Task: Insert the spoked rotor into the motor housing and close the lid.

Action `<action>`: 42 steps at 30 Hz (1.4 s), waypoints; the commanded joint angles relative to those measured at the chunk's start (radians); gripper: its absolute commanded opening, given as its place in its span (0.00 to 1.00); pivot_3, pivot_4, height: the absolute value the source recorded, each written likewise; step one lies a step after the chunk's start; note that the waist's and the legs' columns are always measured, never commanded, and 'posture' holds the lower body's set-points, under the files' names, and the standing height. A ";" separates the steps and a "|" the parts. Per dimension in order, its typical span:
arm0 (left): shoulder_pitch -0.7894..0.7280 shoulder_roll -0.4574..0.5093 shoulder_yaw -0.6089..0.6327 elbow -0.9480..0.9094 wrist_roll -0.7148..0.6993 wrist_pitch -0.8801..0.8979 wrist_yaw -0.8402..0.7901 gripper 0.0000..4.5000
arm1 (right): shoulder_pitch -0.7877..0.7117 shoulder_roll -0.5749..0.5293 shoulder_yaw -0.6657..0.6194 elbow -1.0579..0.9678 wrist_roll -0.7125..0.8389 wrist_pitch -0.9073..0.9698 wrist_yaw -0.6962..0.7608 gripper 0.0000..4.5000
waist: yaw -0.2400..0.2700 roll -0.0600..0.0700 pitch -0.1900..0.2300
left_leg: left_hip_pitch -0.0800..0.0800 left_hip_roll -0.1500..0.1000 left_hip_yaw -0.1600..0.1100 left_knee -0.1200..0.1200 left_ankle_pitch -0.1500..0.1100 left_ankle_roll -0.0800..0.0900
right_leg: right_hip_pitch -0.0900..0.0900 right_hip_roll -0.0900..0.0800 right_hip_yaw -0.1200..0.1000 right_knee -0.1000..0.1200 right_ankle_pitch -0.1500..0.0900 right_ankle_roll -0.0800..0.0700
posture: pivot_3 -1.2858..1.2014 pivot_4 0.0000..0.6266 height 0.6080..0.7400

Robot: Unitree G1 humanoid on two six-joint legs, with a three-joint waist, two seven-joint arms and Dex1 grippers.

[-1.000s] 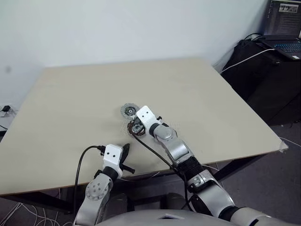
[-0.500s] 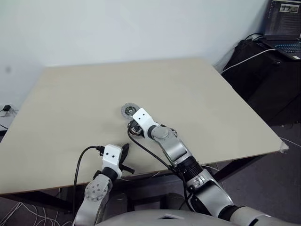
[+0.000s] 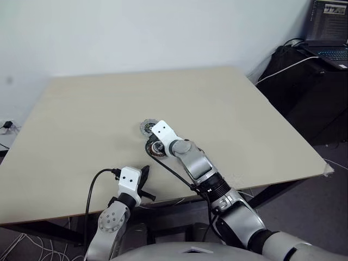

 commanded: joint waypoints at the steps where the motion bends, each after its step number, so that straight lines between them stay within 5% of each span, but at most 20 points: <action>1: -0.006 -0.006 -0.004 -0.032 -0.003 -0.006 0.002 0.00 | -0.042 0.009 0.006 -0.002 0.000 0.037 0.005 0.56 | 0.000 0.000 0.000 | 0.000 0.000 0.000 0.000 0.000 0.000 | 0.000 0.000 0.000 0.000 0.000 0.000 | 0.52 0.00 1.00; 17: 0.004 -0.015 -0.017 -0.047 0.004 0.001 0.022 0.00 | -0.095 0.027 0.003 0.127 0.005 0.007 -0.017 0.56 | -0.001 0.000 0.000 | -0.001 0.000 0.000 -0.001 0.000 0.000 | 0.000 0.000 0.000 -0.001 0.000 0.000 | 0.52 0.00 1.00; 21: 0.007 -0.018 -0.016 -0.038 0.004 -0.009 0.024 0.00 | -0.106 0.028 0.003 0.157 0.002 -0.009 -0.025 0.37 | -0.002 0.000 0.000 | -0.001 0.000 0.000 -0.001 0.000 0.000 | -0.001 0.000 0.000 -0.001 0.000 0.000 | 0.52 0.00 1.00; 26: 0.008 -0.022 -0.015 -0.031 0.005 -0.016 0.025 0.00 | -0.107 0.027 0.008 0.175 -0.004 -0.024 -0.027 0.00 | -0.002 0.000 0.000 | -0.001 0.000 0.000 -0.001 0.000 0.000 | -0.001 0.000 -0.001 -0.001 0.000 0.000 | 0.52 0.00 1.00; 42: 0.009 -0.020 -0.005 -0.042 -0.003 -0.008 0.016 0.00 | -0.082 0.000 0.058 0.130 -0.011 -0.146 0.010 0.00 | -0.007 0.001 0.002 | -0.001 0.001 0.000 -0.001 0.000 -0.001 | -0.001 -0.001 -0.002 -0.001 0.002 -0.001 | 0.52 0.00 1.00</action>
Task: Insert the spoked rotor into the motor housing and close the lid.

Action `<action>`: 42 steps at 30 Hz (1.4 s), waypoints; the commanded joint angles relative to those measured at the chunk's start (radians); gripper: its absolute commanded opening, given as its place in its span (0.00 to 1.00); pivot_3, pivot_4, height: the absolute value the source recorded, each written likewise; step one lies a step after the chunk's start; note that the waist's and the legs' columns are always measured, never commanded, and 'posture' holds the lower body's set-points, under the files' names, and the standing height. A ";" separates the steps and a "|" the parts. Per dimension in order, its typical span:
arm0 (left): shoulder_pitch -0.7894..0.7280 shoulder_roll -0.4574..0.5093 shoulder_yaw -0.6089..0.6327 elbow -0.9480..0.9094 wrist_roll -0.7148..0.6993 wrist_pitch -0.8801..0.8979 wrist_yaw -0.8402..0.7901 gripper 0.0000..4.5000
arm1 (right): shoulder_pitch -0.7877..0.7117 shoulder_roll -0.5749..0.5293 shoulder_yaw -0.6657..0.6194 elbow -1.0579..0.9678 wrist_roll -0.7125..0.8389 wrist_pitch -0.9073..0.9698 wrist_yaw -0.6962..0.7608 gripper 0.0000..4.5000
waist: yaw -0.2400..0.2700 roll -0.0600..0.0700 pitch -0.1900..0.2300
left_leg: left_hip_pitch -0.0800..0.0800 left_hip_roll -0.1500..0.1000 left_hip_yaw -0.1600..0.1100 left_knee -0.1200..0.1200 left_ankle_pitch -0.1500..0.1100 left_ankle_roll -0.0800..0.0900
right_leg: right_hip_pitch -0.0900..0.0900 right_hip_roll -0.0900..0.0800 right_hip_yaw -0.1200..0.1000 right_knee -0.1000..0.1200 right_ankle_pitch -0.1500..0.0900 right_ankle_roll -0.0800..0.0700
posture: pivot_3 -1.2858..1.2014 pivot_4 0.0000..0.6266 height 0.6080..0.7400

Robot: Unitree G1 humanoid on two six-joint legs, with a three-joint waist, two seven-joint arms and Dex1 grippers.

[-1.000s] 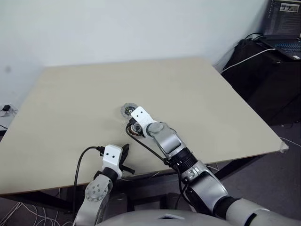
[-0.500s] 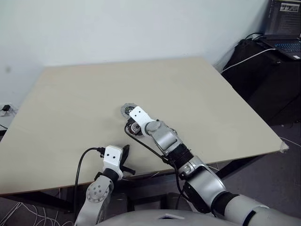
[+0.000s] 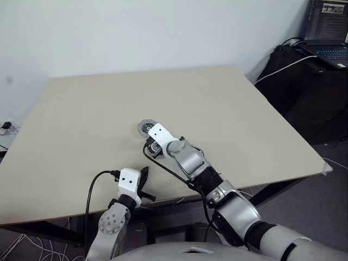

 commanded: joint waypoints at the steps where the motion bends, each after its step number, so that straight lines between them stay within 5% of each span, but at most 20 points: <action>1: -0.008 -0.004 -0.005 -0.043 -0.003 -0.003 0.001 0.00 | -0.004 -0.004 0.002 -0.061 -0.007 -0.059 0.005 0.00 | -0.001 0.000 0.000 | 0.000 0.000 0.000 0.000 0.000 0.000 | 0.000 0.000 0.000 0.000 0.000 0.000 | 0.52 0.00 1.00; 42: -0.010 0.008 -0.021 -0.067 0.002 0.033 0.001 0.00 | 0.018 0.017 -0.140 -0.057 0.126 0.055 0.009 0.00 | 0.001 -0.002 0.000 | -0.007 0.000 0.001 0.004 0.002 -0.002 | -0.010 0.005 0.001 0.008 0.000 -0.001 | 0.52 0.00 1.00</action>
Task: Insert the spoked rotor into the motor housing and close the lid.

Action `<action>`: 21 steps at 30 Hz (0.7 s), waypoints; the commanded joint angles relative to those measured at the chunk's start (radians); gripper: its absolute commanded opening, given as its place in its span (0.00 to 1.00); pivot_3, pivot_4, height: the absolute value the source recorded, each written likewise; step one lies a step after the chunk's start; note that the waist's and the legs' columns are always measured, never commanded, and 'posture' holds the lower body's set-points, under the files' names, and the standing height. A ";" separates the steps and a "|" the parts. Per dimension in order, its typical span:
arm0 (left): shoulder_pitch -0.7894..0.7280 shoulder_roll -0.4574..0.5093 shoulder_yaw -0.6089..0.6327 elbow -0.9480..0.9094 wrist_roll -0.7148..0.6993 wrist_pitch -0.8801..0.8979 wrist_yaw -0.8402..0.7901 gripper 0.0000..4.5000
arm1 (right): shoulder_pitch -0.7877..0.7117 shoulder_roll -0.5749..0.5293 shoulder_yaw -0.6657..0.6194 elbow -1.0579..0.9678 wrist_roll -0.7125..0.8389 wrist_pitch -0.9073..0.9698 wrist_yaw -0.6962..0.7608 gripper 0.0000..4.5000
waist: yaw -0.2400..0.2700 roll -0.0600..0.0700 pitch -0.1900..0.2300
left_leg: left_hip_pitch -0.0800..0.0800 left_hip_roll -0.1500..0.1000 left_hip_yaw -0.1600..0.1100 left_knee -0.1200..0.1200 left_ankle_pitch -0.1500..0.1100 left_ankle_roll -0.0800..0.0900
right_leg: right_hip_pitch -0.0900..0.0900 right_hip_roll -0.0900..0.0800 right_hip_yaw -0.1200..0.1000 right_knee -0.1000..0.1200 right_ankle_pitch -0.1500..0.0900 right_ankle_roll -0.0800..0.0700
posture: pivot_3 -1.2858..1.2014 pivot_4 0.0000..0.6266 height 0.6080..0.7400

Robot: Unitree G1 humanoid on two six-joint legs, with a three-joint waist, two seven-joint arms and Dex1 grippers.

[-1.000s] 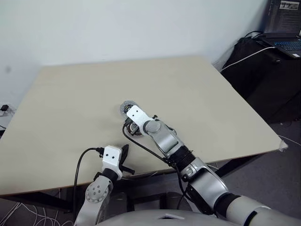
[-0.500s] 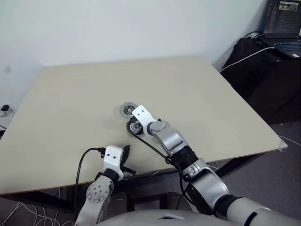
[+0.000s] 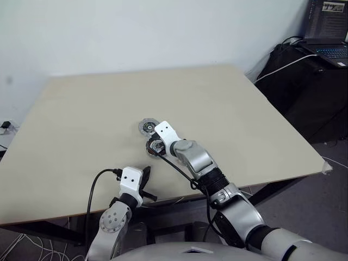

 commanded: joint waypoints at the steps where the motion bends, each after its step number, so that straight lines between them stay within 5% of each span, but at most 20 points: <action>1: -0.004 -0.002 -0.004 -0.041 0.002 -0.011 0.002 0.00 | -0.019 0.009 -0.014 0.005 0.007 -0.013 -0.008 0.00 | 0.000 0.000 0.000 | 0.000 0.000 0.000 0.000 0.000 0.000 | 0.000 0.000 0.000 0.000 0.000 0.000 | 0.52 0.00 1.00; 21: -0.001 -0.002 -0.012 -0.093 0.000 0.033 0.008 0.00 | -0.023 0.013 -0.009 0.028 0.010 -0.031 0.004 0.00 | 0.002 -0.001 0.000 | 0.000 0.000 0.000 0.000 0.000 0.000 | 0.000 0.000 0.000 0.000 0.000 0.000 | 0.52 0.00 1.00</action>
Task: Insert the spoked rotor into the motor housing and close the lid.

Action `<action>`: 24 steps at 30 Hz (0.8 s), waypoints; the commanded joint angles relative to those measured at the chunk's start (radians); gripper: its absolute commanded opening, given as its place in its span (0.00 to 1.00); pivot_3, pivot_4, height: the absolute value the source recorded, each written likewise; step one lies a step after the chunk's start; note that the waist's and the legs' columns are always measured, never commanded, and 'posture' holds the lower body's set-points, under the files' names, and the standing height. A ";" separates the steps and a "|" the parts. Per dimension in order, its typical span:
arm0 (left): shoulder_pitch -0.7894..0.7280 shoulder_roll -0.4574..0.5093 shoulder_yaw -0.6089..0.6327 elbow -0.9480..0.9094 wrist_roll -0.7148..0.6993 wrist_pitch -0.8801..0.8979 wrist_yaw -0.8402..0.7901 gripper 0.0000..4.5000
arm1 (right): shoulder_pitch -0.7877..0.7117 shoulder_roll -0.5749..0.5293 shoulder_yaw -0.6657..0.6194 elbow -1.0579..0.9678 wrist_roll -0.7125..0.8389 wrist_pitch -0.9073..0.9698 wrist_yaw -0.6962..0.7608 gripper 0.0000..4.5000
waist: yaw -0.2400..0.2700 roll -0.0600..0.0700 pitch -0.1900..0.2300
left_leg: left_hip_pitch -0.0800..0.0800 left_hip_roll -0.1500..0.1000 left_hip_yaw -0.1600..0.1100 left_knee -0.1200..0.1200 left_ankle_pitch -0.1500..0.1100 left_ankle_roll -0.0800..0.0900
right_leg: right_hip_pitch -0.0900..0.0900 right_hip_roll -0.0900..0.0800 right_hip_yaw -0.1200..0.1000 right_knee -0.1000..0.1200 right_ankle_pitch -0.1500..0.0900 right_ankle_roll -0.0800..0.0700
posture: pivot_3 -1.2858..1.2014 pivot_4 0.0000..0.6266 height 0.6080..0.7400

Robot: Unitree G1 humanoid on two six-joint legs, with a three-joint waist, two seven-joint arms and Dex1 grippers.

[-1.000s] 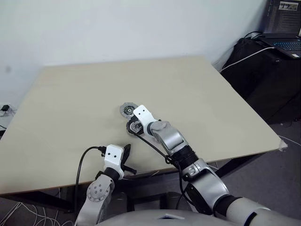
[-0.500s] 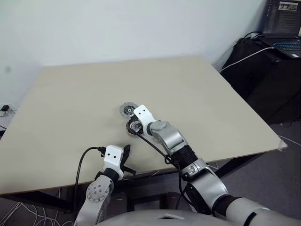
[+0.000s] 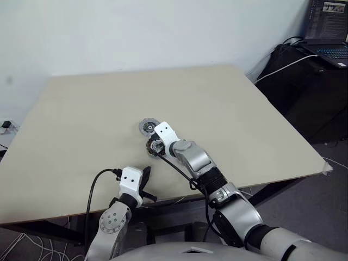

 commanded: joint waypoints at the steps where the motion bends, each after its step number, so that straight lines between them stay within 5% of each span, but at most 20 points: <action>1: -0.007 -0.008 -0.011 -0.069 0.002 0.014 0.008 0.00 | -0.013 0.002 -0.001 -0.016 0.012 -0.011 0.020 0.00 | 0.000 0.000 0.000 | 0.000 0.000 0.000 0.000 0.000 0.000 | 0.000 0.000 0.000 0.000 0.000 0.000 | 0.52 0.00 1.00; 3: -0.005 -0.009 -0.014 -0.079 0.003 0.023 0.009 0.00 | -0.011 0.002 -0.002 -0.019 0.015 -0.012 0.027 0.00 | 0.000 0.000 0.000 | 0.000 0.000 0.000 0.000 0.000 0.000 | 0.000 0.000 0.000 0.000 0.000 0.000 | 0.52 0.00 1.00; 9: -0.001 -0.005 -0.010 -0.086 -0.002 0.030 0.008 0.00 | -0.008 0.003 -0.006 -0.039 0.014 -0.024 0.026 0.44 | -0.001 0.000 0.000 | 0.000 0.000 0.000 0.000 0.000 0.000 | 0.000 0.001 0.000 0.000 0.000 0.000 | 0.52 0.00 1.00; 16: -0.003 0.005 0.003 -0.068 -0.011 0.017 -0.003 0.00 | 0.022 0.001 -0.037 -0.155 0.023 -0.120 -0.003 0.44 | -0.002 0.000 0.000 | 0.000 0.000 0.000 0.000 0.000 0.000 | 0.000 0.000 0.000 0.001 0.000 0.000 | 0.52 0.00 1.00; 22: -0.004 0.010 0.022 0.003 -0.010 -0.044 -0.016 0.00 | 0.183 -0.072 -0.070 -0.412 0.029 -0.259 -0.018 0.02 | 0.007 -0.001 -0.001 | 0.000 0.000 0.000 0.000 0.000 0.000 | 0.000 0.000 0.000 -0.001 0.000 0.000 | 0.52 0.00 1.00; 24: -0.007 0.011 0.027 0.037 -0.008 -0.071 -0.021 0.00 | 0.260 -0.116 -0.087 -0.492 0.023 -0.257 -0.025 0.01 | 0.008 -0.002 -0.001 | 0.000 0.000 0.000 0.000 0.000 0.000 | 0.000 -0.001 0.000 -0.001 0.000 0.000 | 0.52 0.00 1.00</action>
